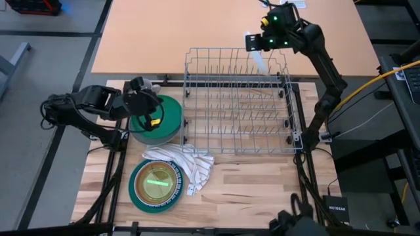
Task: Sort dishes
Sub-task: Put the white plate into the dish rack
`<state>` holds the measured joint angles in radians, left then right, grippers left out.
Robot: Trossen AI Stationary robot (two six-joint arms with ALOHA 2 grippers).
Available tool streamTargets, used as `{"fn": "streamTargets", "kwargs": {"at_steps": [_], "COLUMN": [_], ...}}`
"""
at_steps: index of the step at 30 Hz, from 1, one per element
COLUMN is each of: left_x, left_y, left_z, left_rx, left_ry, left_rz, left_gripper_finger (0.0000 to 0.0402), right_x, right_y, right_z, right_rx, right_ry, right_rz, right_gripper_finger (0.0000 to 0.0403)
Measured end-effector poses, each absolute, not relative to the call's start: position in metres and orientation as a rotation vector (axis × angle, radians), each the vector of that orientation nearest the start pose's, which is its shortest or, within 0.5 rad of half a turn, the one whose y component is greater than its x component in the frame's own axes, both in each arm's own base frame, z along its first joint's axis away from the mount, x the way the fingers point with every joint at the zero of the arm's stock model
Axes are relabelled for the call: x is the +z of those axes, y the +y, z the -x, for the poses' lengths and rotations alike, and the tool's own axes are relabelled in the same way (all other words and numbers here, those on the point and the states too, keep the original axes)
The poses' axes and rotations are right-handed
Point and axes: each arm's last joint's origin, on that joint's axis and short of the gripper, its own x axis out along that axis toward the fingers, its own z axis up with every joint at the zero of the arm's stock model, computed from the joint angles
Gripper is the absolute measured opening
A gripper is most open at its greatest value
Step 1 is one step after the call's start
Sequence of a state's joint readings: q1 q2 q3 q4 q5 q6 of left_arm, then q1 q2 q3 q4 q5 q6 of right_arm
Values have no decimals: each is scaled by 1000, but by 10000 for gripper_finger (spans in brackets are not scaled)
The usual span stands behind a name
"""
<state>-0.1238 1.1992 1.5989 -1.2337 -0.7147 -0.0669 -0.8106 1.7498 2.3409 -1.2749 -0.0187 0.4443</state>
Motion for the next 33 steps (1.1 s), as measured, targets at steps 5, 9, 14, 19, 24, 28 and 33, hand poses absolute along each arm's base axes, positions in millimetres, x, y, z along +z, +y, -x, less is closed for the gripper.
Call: {"fn": "streamTargets", "kwargs": {"at_steps": [5,9,14,19,24,28,33], "left_x": [427,422,421,421,421,421,421], "left_y": [-4,-5,-5,-5,-5,-5,-5], "left_z": [-190,-191,-191,-191,-191,-191,-191], "left_rx": [579,578,582,583,584,585,584], "left_ry": [778,794,795,794,793,793,793], "left_rz": [-295,-303,-296,-293,-289,-289,-289], "left_gripper_finger": [5,2,4,5,5,5,5], "right_x": [486,482,462,434,421,416,418], "right_y": [-240,-247,-258,-272,-287,-290,-291], "right_z": [-197,-186,-186,-193,-197,-198,-195], "right_rx": [-945,-960,-983,-983,-996,-1001,-1010], "right_ry": [476,485,551,589,532,504,484], "right_rz": [-738,-802,-858,-928,-920,-966,-978], "right_gripper_finger": [18,18,18,18,18,18,18]}}
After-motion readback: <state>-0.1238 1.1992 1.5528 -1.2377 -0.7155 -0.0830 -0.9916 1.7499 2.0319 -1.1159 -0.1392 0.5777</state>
